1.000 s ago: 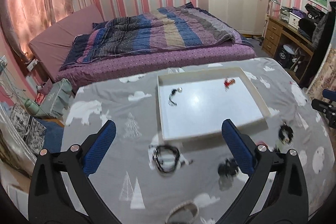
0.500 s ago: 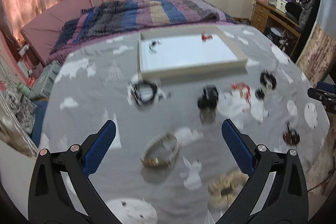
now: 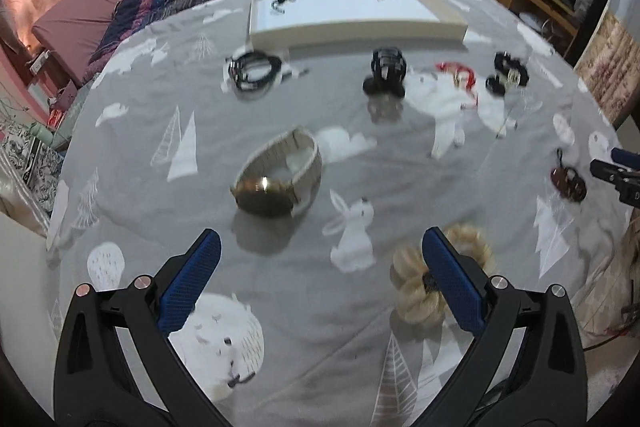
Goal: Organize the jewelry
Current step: 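Grasp the cream scrunchie with the left tool while the right tool grasps the brown pendant cord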
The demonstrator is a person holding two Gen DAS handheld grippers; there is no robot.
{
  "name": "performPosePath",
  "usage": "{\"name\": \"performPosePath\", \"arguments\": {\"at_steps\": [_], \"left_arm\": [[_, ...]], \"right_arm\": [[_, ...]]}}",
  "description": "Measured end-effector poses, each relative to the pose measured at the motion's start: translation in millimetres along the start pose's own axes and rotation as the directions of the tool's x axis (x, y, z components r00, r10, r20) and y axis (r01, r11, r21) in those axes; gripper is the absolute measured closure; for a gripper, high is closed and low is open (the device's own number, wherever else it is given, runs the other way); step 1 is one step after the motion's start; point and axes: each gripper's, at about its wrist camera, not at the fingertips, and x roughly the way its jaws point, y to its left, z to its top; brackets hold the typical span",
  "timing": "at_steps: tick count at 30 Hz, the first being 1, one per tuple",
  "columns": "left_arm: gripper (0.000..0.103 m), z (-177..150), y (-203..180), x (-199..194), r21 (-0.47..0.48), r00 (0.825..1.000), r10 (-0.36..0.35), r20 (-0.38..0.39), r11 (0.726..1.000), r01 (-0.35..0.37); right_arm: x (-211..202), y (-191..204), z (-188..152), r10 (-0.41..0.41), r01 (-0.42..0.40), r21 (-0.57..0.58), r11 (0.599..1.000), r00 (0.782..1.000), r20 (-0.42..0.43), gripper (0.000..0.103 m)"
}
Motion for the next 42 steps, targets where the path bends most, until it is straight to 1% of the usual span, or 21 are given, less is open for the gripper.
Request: {"name": "performPosePath", "arguments": {"at_steps": [2, 6, 9, 12, 17, 21, 25, 26, 27, 28, 29, 30, 32, 34, 38, 39, 40, 41, 42], "left_arm": [[0.003, -6, -1, 4, -0.003, 1.000, -0.008, -0.029, 1.000, 0.008], [0.003, -15, -8, 15, 0.003, 0.995, -0.021, -0.101, 1.000, 0.021], [0.003, -16, -15, 18, 0.029, 0.993, -0.019, -0.119, 0.999, 0.023], [0.003, -15, -22, 20, 0.055, 0.992, -0.013, -0.128, 0.998, 0.020], [0.003, -9, -35, 27, 0.105, 0.986, -0.016, -0.167, 0.994, 0.034], [0.004, -2, -44, 28, 0.144, 0.987, -0.018, -0.160, 0.989, 0.041], [0.006, 0, -54, 30, 0.179, 0.986, -0.035, -0.164, 0.982, 0.065], [0.008, 0, -57, 32, 0.190, 0.986, -0.035, -0.165, 0.980, 0.067], [0.012, 1, -59, 34, 0.198, 0.985, -0.033, -0.169, 0.978, 0.067], [0.014, 1, -61, 38, 0.203, 0.983, -0.031, -0.179, 0.977, 0.068], [0.019, 1, -61, 41, 0.202, 0.981, -0.033, -0.189, 0.977, 0.072], [0.022, 1, -61, 44, 0.201, 0.979, -0.037, -0.200, 0.976, 0.078], [0.024, 1, -61, 49, 0.200, 0.975, -0.044, -0.219, 0.976, 0.089], [0.026, 2, -62, 51, 0.206, 0.975, -0.046, -0.219, 0.974, 0.093], [0.045, 4, -66, 54, 0.216, 0.972, -0.066, -0.225, 0.970, 0.116], [0.048, 4, -68, 55, 0.218, 0.970, -0.070, -0.231, 0.968, 0.122], [0.049, 4, -69, 56, 0.219, 0.969, -0.075, -0.234, 0.967, 0.128], [0.052, 4, -70, 57, 0.219, 0.969, -0.078, -0.235, 0.967, 0.131], [0.059, 4, -71, 58, 0.220, 0.968, -0.086, -0.237, 0.965, 0.140]], "right_arm": [[2, 1, -6, -0.005, 0.005, -0.016, 1.000, 1.000, -0.026, 0.028], [9, 3, -14, 0.007, -0.010, -0.037, 0.999, 0.997, -0.071, 0.028], [14, 3, -17, 0.002, -0.007, -0.049, 0.999, 0.995, -0.097, 0.028], [17, 2, -16, 0.001, -0.006, -0.048, 0.999, 0.995, -0.101, 0.028], [19, 1, -12, 0.012, -0.017, -0.049, 0.999, 0.993, -0.114, 0.028], [21, -2, -7, 0.025, -0.029, -0.039, 0.999, 0.993, -0.118, 0.029], [26, 0, -5, 0.039, -0.045, -0.038, 0.998, 0.991, -0.129, 0.030], [27, 2, -4, 0.040, -0.046, -0.044, 0.998, 0.991, -0.130, 0.037], [29, 2, -3, 0.045, -0.051, -0.044, 0.998, 0.990, -0.135, 0.041], [30, 1, -3, 0.052, -0.058, -0.039, 0.998, 0.989, -0.140, 0.049], [33, 1, -3, 0.061, -0.066, -0.034, 0.997, 0.987, -0.150, 0.051], [35, 2, -2, 0.061, -0.068, -0.036, 0.997, 0.986, -0.156, 0.052], [39, 4, -2, 0.064, -0.072, -0.043, 0.996, 0.984, -0.169, 0.053], [40, 5, -2, 0.072, -0.080, -0.041, 0.996, 0.982, -0.172, 0.053], [45, 5, 0, 0.081, -0.088, -0.033, 0.996, 0.981, -0.179, 0.054], [46, 4, 0, 0.089, -0.095, -0.028, 0.995, 0.980, -0.180, 0.055], [47, 4, -1, 0.098, -0.103, -0.022, 0.994, 0.979, -0.182, 0.058], [48, 3, -1, 0.109, -0.113, -0.016, 0.993, 0.977, -0.184, 0.062], [48, 3, -1, 0.113, -0.118, -0.014, 0.993, 0.976, -0.186, 0.063]]}}
